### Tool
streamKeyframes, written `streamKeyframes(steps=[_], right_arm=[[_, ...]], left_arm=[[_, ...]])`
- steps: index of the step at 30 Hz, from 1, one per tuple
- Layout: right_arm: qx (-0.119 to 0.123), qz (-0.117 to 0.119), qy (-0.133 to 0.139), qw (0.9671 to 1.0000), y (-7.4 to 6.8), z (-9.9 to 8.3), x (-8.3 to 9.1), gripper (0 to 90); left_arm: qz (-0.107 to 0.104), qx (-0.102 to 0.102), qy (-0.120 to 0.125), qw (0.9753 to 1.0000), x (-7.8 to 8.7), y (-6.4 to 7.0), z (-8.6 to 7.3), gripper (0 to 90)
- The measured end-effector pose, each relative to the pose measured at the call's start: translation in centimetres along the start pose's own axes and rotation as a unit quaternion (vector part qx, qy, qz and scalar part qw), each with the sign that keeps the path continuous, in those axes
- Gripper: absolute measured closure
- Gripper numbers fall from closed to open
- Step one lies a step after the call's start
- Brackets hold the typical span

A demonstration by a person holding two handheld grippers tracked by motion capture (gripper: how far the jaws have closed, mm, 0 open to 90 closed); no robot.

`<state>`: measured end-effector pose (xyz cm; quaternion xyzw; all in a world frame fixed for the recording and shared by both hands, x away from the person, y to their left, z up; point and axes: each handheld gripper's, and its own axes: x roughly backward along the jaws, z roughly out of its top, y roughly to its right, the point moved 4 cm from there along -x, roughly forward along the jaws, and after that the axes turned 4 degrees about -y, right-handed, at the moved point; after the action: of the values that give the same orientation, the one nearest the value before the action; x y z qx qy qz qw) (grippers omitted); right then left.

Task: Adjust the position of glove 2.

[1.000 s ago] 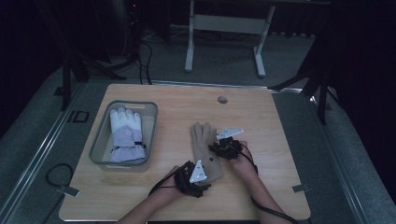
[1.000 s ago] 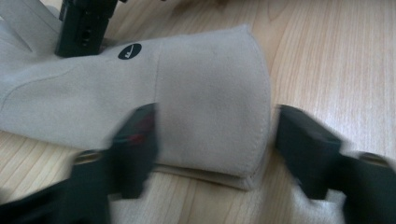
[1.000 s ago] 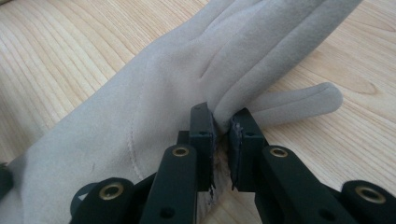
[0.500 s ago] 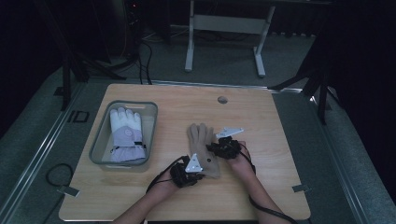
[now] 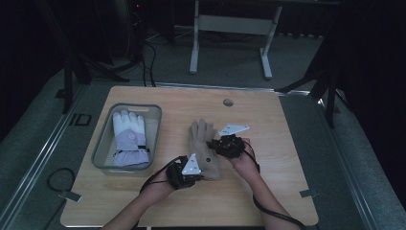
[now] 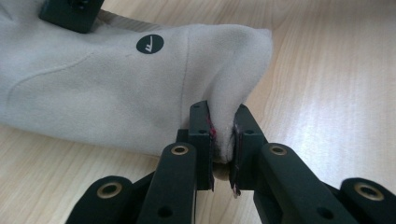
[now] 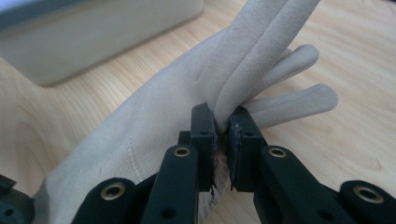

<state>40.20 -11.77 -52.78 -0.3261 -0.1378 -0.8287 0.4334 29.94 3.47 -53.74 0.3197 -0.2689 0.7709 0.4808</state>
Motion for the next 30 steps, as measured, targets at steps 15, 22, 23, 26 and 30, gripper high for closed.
streamKeyframes(steps=[15,22,23,26,30], right_arm=[[0.01,0.016,0.036,0.9992,-1.8,5.0,0.3,82.0],[0.015,0.025,0.039,0.9988,-3.0,7.7,-1.2,82.0],[0.015,0.027,0.042,0.9987,-3.2,8.1,-1.4,82.0],[0.017,0.03,0.044,0.9984,-3.7,9.0,-2.0,82.0],[0.024,0.043,0.049,0.9976,-5.1,11.2,-3.4,82.0]], left_arm=[[0.038,-0.025,0.003,0.999,4.9,-2.1,-0.7,81.7],[0.055,-0.019,-0.012,0.9982,7.0,-3.5,-1.7,81.7],[0.058,-0.018,-0.013,0.9981,7.4,-3.7,-1.8,81.7],[0.068,-0.013,-0.018,0.9975,8.6,-4.4,-2.5,81.7],[0.08,-0.003,-0.023,0.9965,10.0,-5.1,-3.7,81.7]])
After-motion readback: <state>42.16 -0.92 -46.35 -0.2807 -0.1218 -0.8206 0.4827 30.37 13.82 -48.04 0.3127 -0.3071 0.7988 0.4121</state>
